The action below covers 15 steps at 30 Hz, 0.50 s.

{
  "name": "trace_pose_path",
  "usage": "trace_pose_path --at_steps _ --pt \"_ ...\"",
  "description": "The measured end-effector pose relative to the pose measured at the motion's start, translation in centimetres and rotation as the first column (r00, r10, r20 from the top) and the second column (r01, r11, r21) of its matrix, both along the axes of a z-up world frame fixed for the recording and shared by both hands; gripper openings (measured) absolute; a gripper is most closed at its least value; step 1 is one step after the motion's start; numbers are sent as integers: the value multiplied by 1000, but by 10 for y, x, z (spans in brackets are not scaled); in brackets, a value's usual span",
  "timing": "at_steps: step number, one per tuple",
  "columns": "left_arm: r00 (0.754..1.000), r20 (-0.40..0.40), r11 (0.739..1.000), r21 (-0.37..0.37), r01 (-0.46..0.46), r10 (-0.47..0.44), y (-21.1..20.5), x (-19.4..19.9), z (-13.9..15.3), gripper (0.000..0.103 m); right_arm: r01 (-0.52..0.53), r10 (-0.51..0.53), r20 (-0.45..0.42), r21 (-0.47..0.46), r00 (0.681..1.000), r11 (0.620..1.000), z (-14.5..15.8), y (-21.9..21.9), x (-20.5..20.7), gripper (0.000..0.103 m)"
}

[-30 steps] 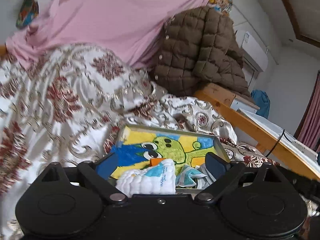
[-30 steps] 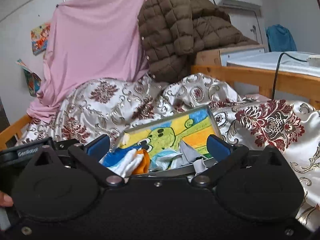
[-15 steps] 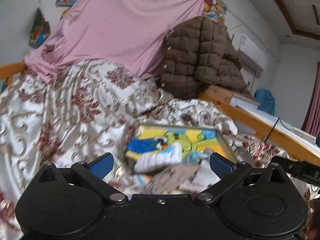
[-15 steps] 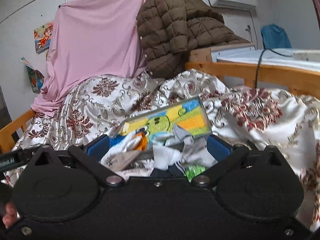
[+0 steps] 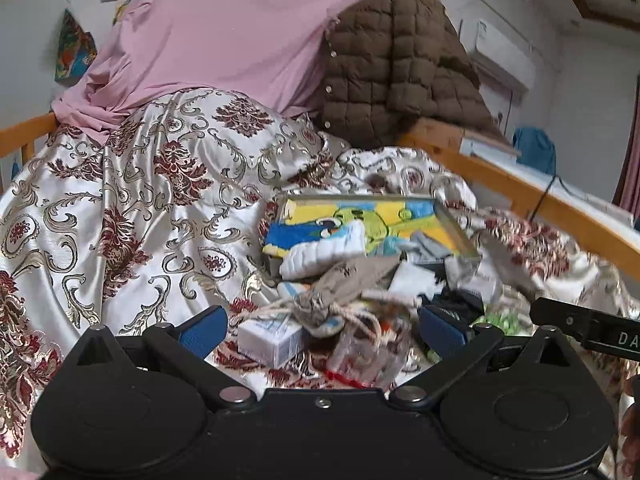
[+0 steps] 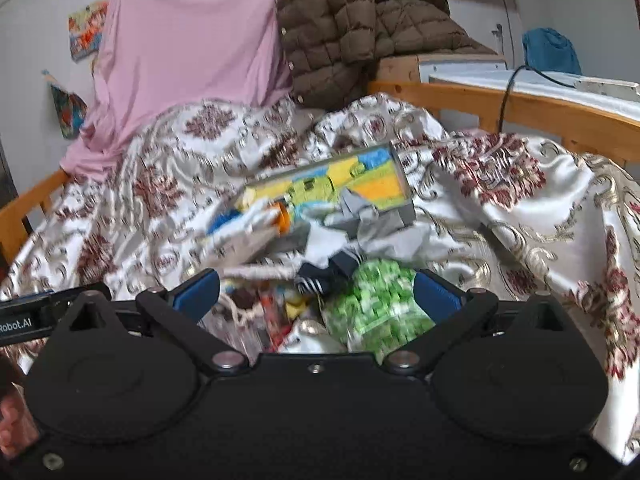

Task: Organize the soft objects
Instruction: 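Move both open tools over the pile of items beside the tray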

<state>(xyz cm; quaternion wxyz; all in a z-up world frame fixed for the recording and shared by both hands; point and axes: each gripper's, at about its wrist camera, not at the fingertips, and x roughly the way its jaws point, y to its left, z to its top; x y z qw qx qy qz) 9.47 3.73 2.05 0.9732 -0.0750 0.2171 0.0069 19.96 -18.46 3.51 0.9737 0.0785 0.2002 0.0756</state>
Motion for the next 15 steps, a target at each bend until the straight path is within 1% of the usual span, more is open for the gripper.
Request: trace_pose_path --at_steps 4,7,9,13,15 --pt "1000 -22 999 53 11 -9 -8 3 -5 102 -3 2 -61 -12 998 1000 -11 5 0 102" --pt "998 -57 997 73 2 2 -10 8 -8 102 -8 3 -105 -46 994 999 -19 11 3 102" --pt "994 -103 996 92 -17 26 -10 14 -13 102 -15 6 -127 -66 992 998 -23 17 3 102" --pt "976 -206 992 117 -47 71 -9 26 -23 102 -29 15 -149 -93 989 995 -29 26 6 102" --pt "968 -236 991 121 -60 87 -8 28 -26 102 -32 14 -163 -106 987 994 -32 30 7 102"
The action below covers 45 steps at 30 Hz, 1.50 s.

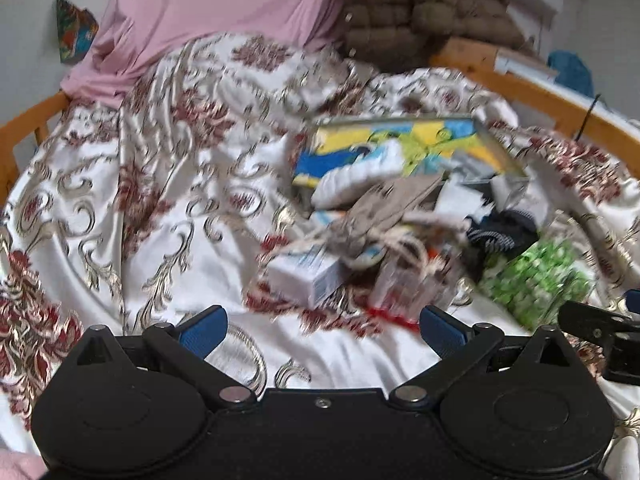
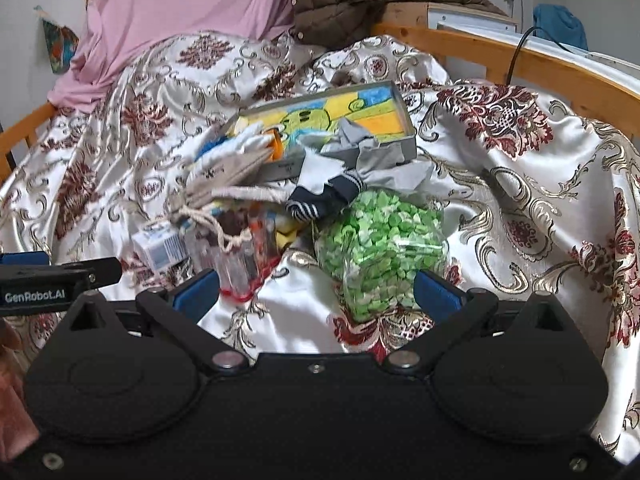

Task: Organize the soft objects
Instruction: 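Move both open tools over the pile of items beside the tray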

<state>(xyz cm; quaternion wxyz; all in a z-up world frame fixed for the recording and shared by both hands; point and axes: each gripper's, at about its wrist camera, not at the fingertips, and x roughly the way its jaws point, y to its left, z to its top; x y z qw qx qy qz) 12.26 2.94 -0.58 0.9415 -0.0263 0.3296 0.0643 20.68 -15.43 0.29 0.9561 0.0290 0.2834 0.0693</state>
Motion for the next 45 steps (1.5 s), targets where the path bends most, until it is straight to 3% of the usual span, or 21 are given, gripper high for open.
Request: trace_pose_path --at_steps 7,20,30,35,40,43,45 --pt "999 -49 1000 16 -19 20 0 5 -5 102 9 -10 -32 -29 999 1000 -10 6 9 102" --pt "998 -65 999 25 -23 24 0 8 -7 102 -14 12 -35 -60 999 998 -13 7 14 102" --pt "991 -128 999 -15 -34 32 7 21 -16 102 -169 168 -16 -135 986 976 -1 19 30 102" --pt "986 -151 995 -54 -79 70 19 34 -19 102 -186 190 1 -210 982 960 1 20 41 102" --pt "987 -129 993 -56 -104 96 32 53 -15 102 -209 226 65 -205 972 956 2 16 58 102" --pt "993 -98 997 -21 -69 67 33 69 -10 102 -234 272 95 -295 958 926 -1 26 65 102" --pt "997 -69 999 29 -38 40 31 80 -6 102 -238 303 109 -397 947 887 -6 35 68 102"
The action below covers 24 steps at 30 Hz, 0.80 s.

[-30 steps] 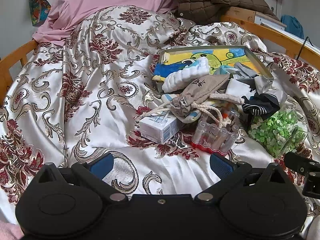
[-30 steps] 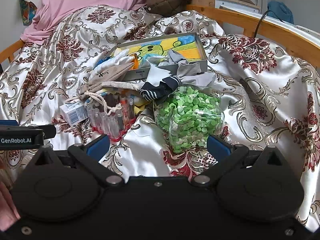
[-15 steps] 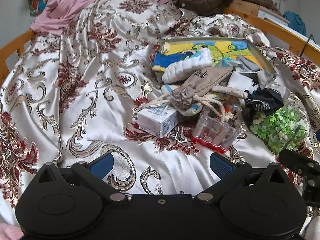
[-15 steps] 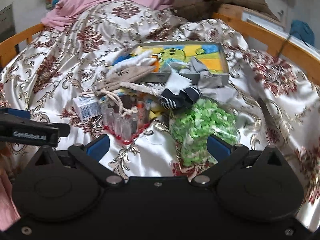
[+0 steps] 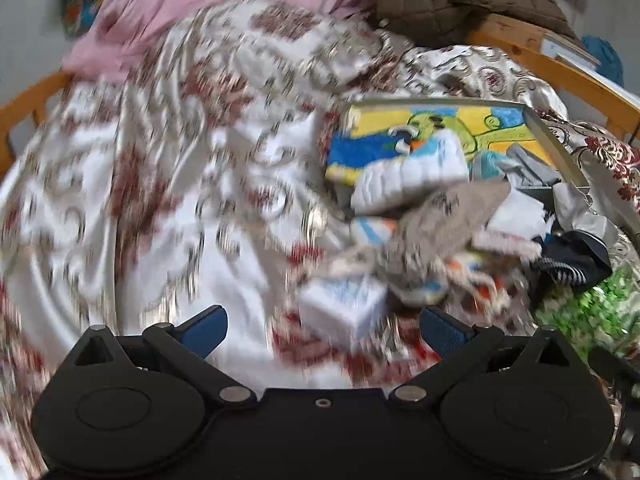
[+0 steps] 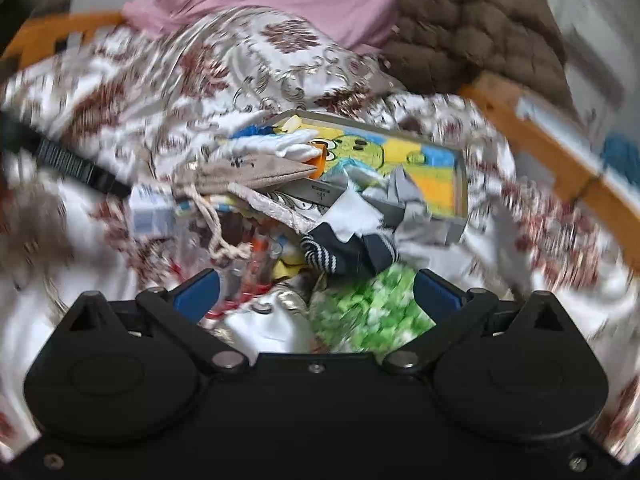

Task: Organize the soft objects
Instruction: 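Move both open tools over the pile of items beside the tray, then grasp the beige drawstring pouch with the left tool while the right tool grasps a white cloth strip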

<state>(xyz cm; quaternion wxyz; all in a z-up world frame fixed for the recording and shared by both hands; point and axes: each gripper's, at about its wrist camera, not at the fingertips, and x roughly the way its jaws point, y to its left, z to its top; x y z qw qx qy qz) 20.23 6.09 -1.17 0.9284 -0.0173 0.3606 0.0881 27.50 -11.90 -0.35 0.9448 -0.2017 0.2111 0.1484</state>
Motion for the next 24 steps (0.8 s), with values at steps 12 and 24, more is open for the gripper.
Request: trace_pose_path --at_steps 12,24 --pt "931 16 874 352 335 -364 -25 28 -10 94 2 39 205 -198 978 980 -17 29 22 102" --pt "856 12 817 306 489 -517 -15 38 -18 79 -63 85 187 -119 979 991 -25 35 43 102"
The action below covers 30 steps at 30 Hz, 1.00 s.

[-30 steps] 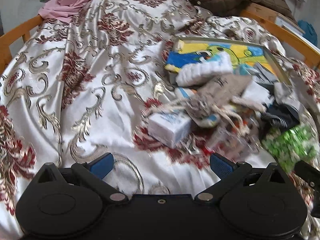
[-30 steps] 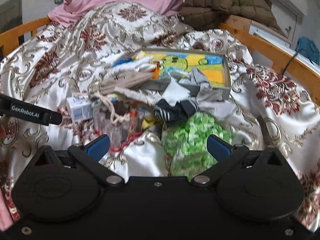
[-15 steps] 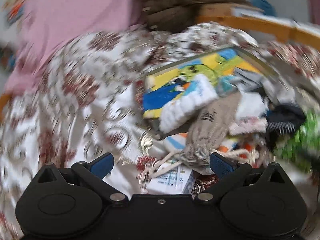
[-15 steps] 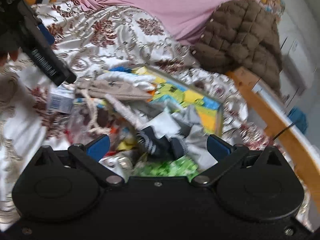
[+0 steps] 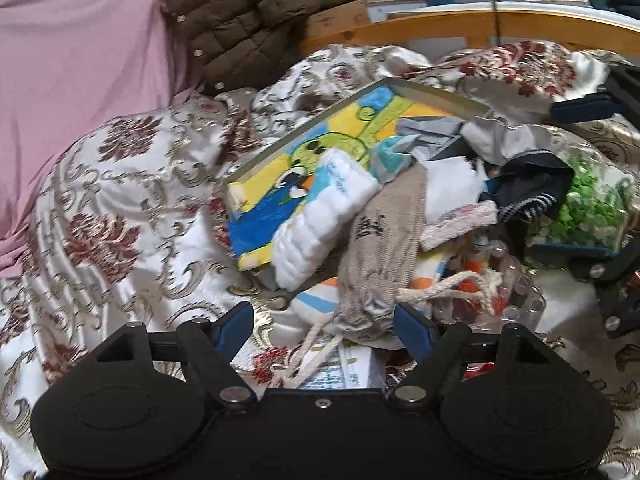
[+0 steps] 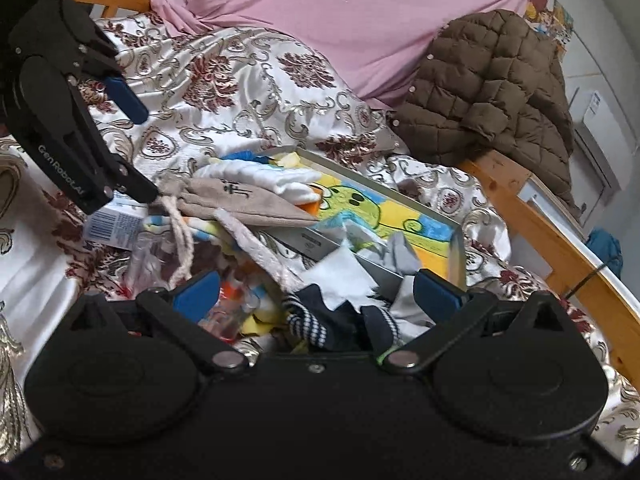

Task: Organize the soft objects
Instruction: 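Grasp the beige drawstring pouch with the left tool while the right tool grasps a white cloth strip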

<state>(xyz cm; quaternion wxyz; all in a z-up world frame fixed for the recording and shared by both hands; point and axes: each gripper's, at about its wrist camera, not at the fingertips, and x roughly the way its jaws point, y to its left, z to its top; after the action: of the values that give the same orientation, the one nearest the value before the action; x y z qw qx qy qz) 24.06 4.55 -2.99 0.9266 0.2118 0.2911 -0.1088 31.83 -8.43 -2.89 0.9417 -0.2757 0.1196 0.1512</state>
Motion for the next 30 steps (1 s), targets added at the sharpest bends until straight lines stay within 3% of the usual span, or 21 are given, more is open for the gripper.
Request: trace_pose_path --at_steps 6,9,12,18,24,26,30 --pt "998 -18 997 48 66 -65 -6 1 -11 77 -41 42 8 -40 999 998 -4 8 0 95" --pt "998 -19 997 34 63 -63 -4 3 -12 75 -51 51 9 -33 999 998 -4 12 4 92" --pt "997 -9 997 23 75 -75 -4 5 -12 74 -59 59 5 -27 998 998 -2 16 12 82" --pt "994 -23 993 25 112 -111 -7 10 -19 55 -75 75 -7 -24 997 997 0 19 25 66" --pt "989 -25 989 24 145 -144 -8 8 -20 43 -112 111 -19 -45 994 993 -4 24 26 41" --pt "989 -15 989 17 147 -147 -7 7 -18 42 -120 119 -27 -52 993 991 -4 24 24 27" --pt "988 5 988 11 157 -157 -8 6 -16 41 -121 117 -53 -72 992 990 -6 26 26 14"
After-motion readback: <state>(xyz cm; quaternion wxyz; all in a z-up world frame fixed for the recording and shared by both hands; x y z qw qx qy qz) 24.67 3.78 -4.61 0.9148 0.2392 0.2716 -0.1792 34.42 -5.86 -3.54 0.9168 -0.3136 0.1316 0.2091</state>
